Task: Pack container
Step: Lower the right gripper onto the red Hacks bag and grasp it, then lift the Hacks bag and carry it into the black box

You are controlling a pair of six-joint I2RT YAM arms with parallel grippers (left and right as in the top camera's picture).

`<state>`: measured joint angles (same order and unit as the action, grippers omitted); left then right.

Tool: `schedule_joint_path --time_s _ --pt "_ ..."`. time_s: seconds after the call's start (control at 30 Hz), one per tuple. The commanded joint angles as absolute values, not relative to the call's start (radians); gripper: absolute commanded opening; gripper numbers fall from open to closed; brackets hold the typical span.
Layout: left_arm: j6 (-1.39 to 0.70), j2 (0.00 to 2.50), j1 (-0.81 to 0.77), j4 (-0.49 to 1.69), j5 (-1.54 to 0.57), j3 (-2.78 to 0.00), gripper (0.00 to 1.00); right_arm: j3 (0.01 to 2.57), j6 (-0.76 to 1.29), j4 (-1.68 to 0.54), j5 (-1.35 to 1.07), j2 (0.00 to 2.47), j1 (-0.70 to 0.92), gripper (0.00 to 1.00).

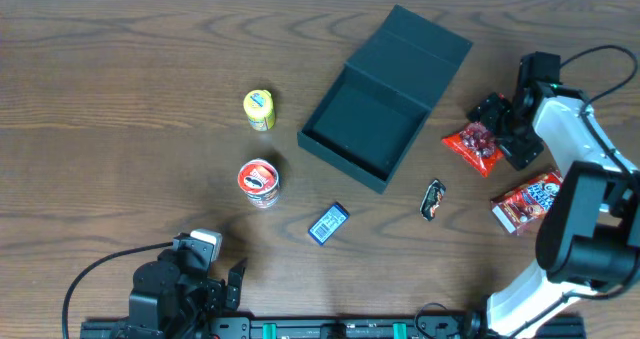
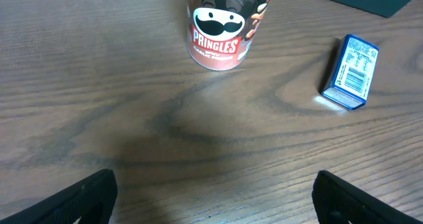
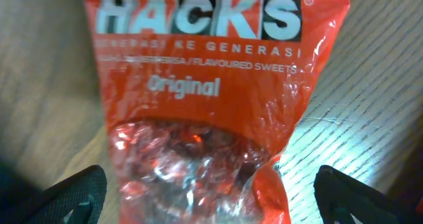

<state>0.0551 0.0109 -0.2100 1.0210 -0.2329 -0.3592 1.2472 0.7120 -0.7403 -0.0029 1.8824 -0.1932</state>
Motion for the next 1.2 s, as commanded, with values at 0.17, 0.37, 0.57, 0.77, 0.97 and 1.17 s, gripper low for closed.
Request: schedule_joint_path --time_s 0.17,0.37,0.57,0.77,0.97,1.17 --pt "0.045 0.004 -0.205 1.042 -0.244 -0.331 0.95 1.26 0.733 -0.744 0.019 1.921 -0.182 0.99" --pt "0.045 0.004 -0.205 1.042 -0.244 -0.331 0.95 1.26 0.74 -0.743 0.019 1.921 -0.182 0.93" --pt "0.045 0.004 -0.205 1.042 -0.244 -0.331 0.95 1.26 0.747 -0.734 0.019 1.921 -0.182 0.86" --pt "0.045 0.004 -0.205 1.042 -0.244 -0.331 0.95 1.26 0.747 -0.733 0.019 1.921 -0.183 0.56" --pt "0.045 0.004 -0.205 1.042 -0.244 -0.331 0.95 1.261 0.747 -0.729 0.019 1.921 -0.183 0.36" --pt "0.045 0.004 -0.205 1.042 -0.244 -0.331 0.95 1.279 0.747 -0.746 0.019 1.918 -0.185 0.01"
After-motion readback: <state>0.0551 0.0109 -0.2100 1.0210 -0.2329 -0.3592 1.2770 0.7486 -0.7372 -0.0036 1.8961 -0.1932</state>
